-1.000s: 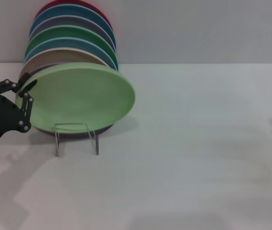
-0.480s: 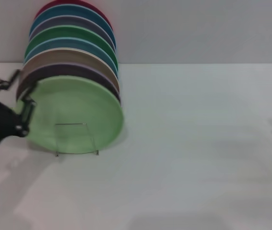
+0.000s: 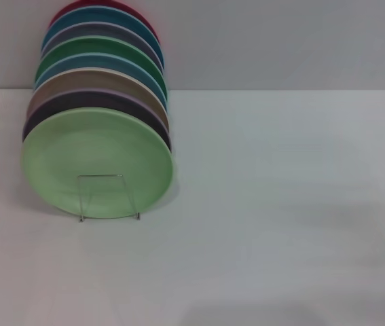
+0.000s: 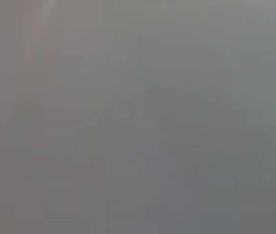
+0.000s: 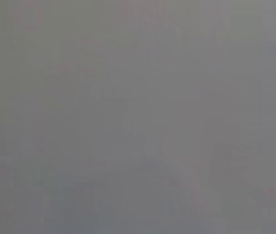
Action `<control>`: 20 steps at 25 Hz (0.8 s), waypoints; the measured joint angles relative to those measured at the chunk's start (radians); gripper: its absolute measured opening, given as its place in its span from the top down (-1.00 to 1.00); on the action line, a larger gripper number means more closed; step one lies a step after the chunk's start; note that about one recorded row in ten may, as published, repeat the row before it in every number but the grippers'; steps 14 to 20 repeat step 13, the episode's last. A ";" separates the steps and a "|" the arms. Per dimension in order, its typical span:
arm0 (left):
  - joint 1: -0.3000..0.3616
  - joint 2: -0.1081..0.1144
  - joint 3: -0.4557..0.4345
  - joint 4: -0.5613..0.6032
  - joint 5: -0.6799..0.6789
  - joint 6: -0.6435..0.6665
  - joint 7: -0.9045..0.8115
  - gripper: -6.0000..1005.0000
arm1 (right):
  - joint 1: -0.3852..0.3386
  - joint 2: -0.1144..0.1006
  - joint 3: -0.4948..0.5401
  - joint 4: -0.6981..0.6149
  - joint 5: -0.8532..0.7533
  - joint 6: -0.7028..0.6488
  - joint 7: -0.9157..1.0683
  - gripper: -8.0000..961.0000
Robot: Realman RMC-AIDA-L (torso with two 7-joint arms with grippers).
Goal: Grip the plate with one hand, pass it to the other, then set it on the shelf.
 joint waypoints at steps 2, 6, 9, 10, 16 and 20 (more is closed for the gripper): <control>-0.008 -0.001 -0.044 0.040 -0.026 -0.051 -0.106 0.39 | 0.007 0.000 0.000 -0.026 0.050 -0.004 -0.023 -0.10; -0.005 -0.006 -0.061 0.044 -0.035 -0.132 -0.147 0.10 | 0.019 0.001 0.000 -0.045 0.099 -0.011 -0.039 -0.11; -0.007 -0.009 -0.061 0.046 -0.041 -0.193 -0.149 -0.05 | 0.030 0.001 0.000 -0.058 0.100 -0.010 -0.060 -0.11; -0.009 -0.009 -0.057 0.047 -0.041 -0.204 -0.147 -0.05 | 0.034 0.001 0.000 -0.064 0.100 -0.007 -0.063 -0.11; -0.008 -0.010 -0.035 0.048 -0.035 -0.208 -0.139 -0.05 | 0.038 0.001 -0.001 -0.070 0.101 -0.004 -0.064 -0.11; -0.008 -0.010 -0.035 0.048 -0.035 -0.208 -0.139 -0.05 | 0.038 0.001 -0.001 -0.070 0.101 -0.004 -0.064 -0.11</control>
